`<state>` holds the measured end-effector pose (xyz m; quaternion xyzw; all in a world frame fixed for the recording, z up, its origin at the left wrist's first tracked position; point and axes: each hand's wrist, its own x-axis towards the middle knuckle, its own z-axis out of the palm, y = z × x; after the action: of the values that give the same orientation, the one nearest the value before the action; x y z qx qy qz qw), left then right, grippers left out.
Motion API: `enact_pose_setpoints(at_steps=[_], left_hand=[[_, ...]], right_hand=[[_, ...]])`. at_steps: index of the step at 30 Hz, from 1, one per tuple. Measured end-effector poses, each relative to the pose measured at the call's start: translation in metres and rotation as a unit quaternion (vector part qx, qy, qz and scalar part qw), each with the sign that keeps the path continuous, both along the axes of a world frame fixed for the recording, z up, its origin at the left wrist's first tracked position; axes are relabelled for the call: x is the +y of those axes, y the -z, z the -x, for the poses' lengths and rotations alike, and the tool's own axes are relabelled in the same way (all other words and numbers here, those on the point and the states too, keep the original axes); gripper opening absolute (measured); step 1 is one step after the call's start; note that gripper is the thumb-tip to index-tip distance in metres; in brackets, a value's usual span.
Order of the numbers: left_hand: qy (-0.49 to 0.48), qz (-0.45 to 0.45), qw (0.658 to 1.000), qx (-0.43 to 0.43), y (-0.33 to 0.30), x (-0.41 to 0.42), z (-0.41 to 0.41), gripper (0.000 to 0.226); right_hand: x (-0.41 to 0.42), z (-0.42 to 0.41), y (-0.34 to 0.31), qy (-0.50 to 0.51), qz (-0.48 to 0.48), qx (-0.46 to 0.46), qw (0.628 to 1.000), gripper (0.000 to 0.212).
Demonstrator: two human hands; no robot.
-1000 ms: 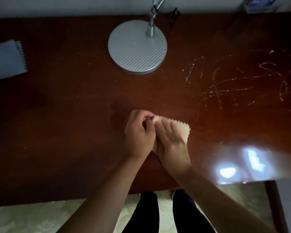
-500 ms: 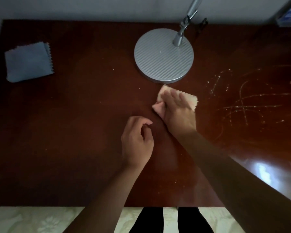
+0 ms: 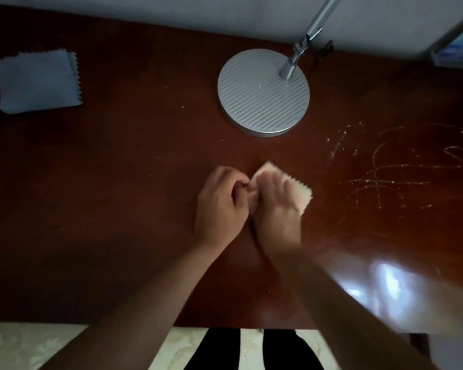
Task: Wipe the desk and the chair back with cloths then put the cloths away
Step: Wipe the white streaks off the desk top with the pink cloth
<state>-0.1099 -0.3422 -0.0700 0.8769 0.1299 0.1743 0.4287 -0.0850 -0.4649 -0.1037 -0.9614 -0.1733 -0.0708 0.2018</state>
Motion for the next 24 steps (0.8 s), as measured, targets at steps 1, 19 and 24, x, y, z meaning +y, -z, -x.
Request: enact_pose_setpoints(at_steps=[1,19,24], left_hand=[[0.002,0.001,1.0,0.003,-0.001,0.002,0.007,0.013],[-0.176,0.006,0.984,0.031,0.021,0.112,0.038,0.022],[-0.204,0.0,0.979,0.003,0.031,0.117,0.033,0.02]], right_hand=[[0.006,0.011,0.001,-0.019,-0.01,-0.011,1.0,0.04],[0.119,-0.053,-0.011,-0.179,0.016,0.011,0.984,0.039],[0.165,-0.1,-0.026,-0.02,-0.166,0.066,0.984,0.048]])
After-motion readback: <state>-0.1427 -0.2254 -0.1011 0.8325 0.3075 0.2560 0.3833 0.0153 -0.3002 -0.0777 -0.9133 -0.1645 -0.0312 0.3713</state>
